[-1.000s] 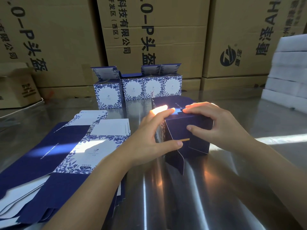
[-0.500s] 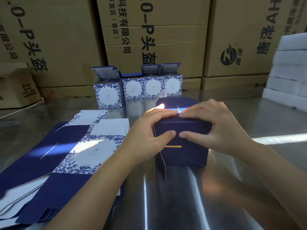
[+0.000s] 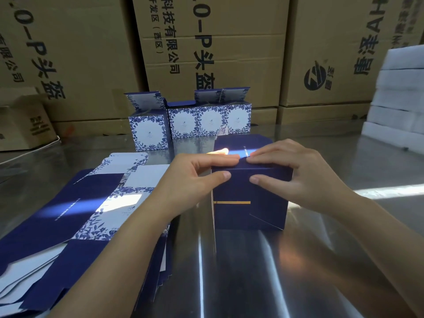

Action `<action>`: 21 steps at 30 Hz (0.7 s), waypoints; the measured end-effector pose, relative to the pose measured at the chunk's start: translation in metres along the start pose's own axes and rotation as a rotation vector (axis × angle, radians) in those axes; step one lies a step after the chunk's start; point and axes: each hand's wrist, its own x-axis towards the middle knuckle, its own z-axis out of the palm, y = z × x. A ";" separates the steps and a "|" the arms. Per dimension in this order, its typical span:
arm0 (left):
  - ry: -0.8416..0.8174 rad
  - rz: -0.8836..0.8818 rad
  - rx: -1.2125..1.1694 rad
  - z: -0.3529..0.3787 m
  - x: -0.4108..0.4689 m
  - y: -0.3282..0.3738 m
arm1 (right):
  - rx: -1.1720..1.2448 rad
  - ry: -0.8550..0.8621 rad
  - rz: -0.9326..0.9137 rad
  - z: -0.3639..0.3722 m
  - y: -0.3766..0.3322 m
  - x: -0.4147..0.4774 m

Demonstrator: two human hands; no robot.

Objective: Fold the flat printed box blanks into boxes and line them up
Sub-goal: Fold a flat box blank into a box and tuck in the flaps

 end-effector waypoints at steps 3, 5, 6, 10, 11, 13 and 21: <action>0.022 0.005 -0.009 0.002 0.000 0.000 | -0.032 -0.014 0.001 0.000 0.000 0.000; 0.039 0.016 -0.027 0.005 0.000 0.000 | -0.043 -0.010 0.001 -0.001 -0.002 0.000; 0.045 0.023 -0.038 0.007 0.000 0.001 | -0.051 -0.008 0.002 -0.001 -0.003 0.000; 0.059 0.052 -0.028 0.016 -0.001 0.001 | -0.187 0.044 -0.072 0.001 -0.008 0.001; 0.064 0.063 -0.010 0.018 -0.001 0.001 | -0.226 0.077 -0.105 0.002 -0.010 0.001; 0.073 0.081 0.002 0.022 -0.002 0.001 | -0.279 0.137 -0.153 0.005 -0.013 0.001; 0.032 0.111 -0.109 0.024 -0.006 0.005 | -0.292 0.215 -0.161 0.016 -0.023 -0.004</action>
